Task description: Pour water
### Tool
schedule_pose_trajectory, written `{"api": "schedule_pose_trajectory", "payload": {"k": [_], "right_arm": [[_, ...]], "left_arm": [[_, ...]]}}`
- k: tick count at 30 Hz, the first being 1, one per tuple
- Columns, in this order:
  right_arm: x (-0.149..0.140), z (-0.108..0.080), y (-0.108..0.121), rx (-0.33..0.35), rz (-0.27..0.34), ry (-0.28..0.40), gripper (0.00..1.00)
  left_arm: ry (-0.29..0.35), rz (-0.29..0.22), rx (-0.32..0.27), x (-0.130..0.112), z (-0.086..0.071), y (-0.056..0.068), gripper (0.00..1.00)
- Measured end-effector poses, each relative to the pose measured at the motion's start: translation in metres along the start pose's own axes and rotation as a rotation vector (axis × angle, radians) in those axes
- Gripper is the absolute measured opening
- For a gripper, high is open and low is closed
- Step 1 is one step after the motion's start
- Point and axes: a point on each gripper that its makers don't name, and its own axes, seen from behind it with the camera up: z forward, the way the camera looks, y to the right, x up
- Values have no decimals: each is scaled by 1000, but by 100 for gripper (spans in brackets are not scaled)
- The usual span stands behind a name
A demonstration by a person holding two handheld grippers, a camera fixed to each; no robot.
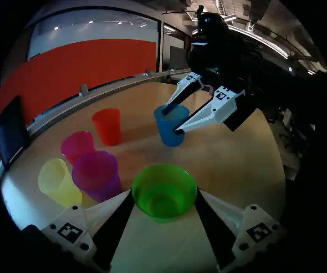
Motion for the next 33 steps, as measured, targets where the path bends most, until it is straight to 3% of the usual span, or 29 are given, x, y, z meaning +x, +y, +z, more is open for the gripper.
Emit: {"api": "schedule_pose_trajectory", "payload": {"k": [9, 18, 33], "right_arm": [[-3, 4, -5, 7, 9, -3, 93], [-9, 8, -9, 10, 12, -12, 93], [-14, 7, -10, -2, 20, -16, 94]], "left_arm": [[-15, -14, 3, -5, -4, -2, 98], [-27, -55, 1, -16, -11, -2, 98], [-27, -66, 10, -21, -22, -2, 98]]}}
